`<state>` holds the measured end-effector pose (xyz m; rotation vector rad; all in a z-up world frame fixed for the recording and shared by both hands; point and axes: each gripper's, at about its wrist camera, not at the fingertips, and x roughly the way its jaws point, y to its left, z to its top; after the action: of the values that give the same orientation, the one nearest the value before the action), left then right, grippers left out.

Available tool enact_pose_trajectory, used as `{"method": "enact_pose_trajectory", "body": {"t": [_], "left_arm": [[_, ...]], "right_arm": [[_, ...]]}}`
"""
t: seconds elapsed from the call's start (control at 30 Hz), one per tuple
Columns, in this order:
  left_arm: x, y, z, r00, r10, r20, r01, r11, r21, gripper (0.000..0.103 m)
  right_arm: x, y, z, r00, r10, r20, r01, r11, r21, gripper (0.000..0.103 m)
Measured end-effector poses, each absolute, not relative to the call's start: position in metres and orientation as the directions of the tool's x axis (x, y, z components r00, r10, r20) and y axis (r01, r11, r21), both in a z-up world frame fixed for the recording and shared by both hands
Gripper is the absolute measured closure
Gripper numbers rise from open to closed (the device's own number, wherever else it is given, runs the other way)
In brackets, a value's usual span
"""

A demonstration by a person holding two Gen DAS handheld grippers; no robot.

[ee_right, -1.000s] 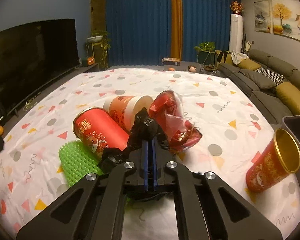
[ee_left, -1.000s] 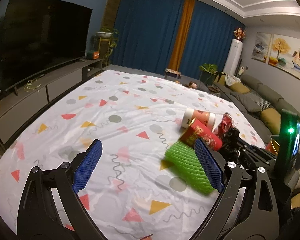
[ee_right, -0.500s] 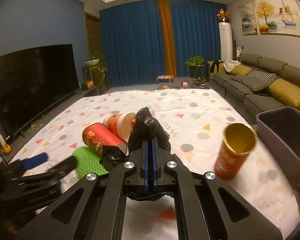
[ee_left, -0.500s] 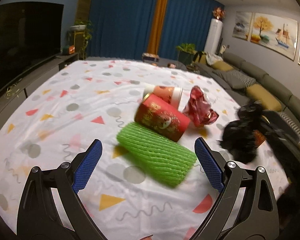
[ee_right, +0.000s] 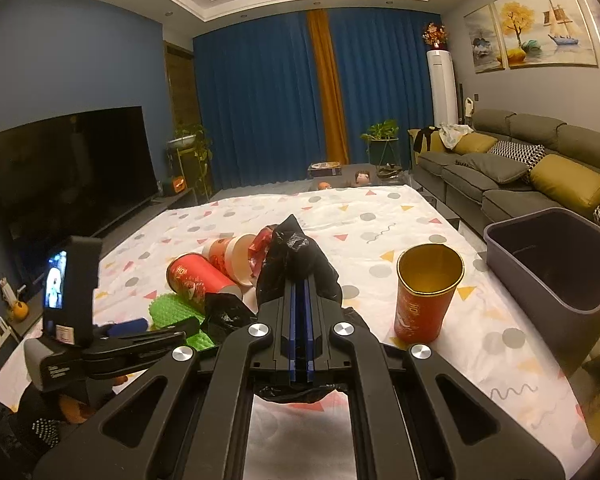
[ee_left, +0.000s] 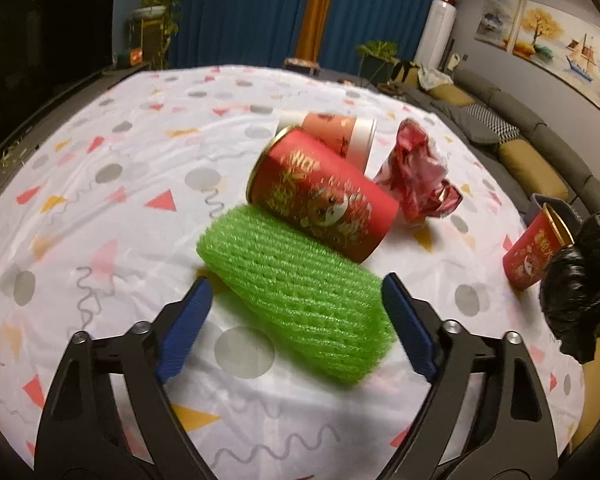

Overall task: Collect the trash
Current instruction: 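Grasp the black plastic bag with the right tool while the left tool grasps the green foam net, then carry the black bag and green net over the grey bin with both tools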

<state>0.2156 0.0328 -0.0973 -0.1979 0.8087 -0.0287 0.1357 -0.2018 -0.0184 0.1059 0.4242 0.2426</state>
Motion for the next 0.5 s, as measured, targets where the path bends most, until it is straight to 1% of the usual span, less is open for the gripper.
{"method": "enact_pose_trajectory", "body": {"t": [0.07, 0.1, 0.17, 0.23, 0.27, 0.3, 0.33, 0.37, 0.4, 0.43, 0.5], "left_arm": [[0.219, 0.0338, -0.1019, 0.671, -0.128, -0.73, -0.042, 0.977, -0.21, 0.032], [0.2201, 0.0344, -0.1035, 0.666, -0.137, -0.734, -0.041, 0.975, -0.218, 0.034], [0.2216, 0.0344, -0.1064, 0.659, -0.135, -0.74, -0.045, 0.975, -0.218, 0.044], [0.2224, 0.0343, -0.1077, 0.655, -0.142, -0.742, -0.044, 0.974, -0.224, 0.052], [0.2226, 0.0343, -0.108, 0.655, -0.147, -0.741, -0.041, 0.973, -0.229, 0.059], [0.2227, 0.0342, -0.1084, 0.654, -0.151, -0.741, -0.038, 0.972, -0.232, 0.062], [0.2224, 0.0341, -0.1088, 0.652, -0.162, -0.74, -0.03, 0.971, -0.239, 0.071], [0.2219, 0.0341, -0.109, 0.65, -0.173, -0.74, -0.023, 0.969, -0.246, 0.078], [0.2214, 0.034, -0.1089, 0.651, -0.183, -0.737, -0.016, 0.967, -0.255, 0.082], [0.2203, 0.0337, -0.1084, 0.652, -0.193, -0.733, -0.009, 0.965, -0.262, 0.088], [0.2173, 0.0328, -0.1064, 0.658, -0.194, -0.728, -0.003, 0.965, -0.261, 0.092]], "right_arm": [[0.1354, -0.202, -0.0192, 0.882, 0.255, -0.396, -0.21, 0.966, 0.154, 0.098], [0.1351, -0.2017, -0.0199, 0.881, 0.256, -0.397, -0.211, 0.965, 0.154, 0.098], [0.1348, -0.2008, -0.0203, 0.88, 0.257, -0.399, -0.212, 0.965, 0.153, 0.099], [0.1342, -0.1993, -0.0202, 0.879, 0.258, -0.4, -0.215, 0.965, 0.15, 0.099], [0.1342, -0.199, -0.0204, 0.879, 0.259, -0.401, -0.216, 0.965, 0.15, 0.099], [0.1337, -0.1977, -0.021, 0.879, 0.258, -0.402, -0.216, 0.965, 0.149, 0.099], [0.1335, -0.1975, -0.0212, 0.878, 0.258, -0.402, -0.215, 0.965, 0.149, 0.099], [0.133, -0.1973, -0.0214, 0.878, 0.259, -0.404, -0.215, 0.965, 0.15, 0.099], [0.1326, -0.1972, -0.0218, 0.877, 0.258, -0.404, -0.215, 0.965, 0.149, 0.099], [0.1323, -0.197, -0.0219, 0.877, 0.257, -0.406, -0.215, 0.965, 0.148, 0.099], [0.1311, -0.1968, -0.0215, 0.878, 0.255, -0.406, -0.213, 0.966, 0.145, 0.099]]}}
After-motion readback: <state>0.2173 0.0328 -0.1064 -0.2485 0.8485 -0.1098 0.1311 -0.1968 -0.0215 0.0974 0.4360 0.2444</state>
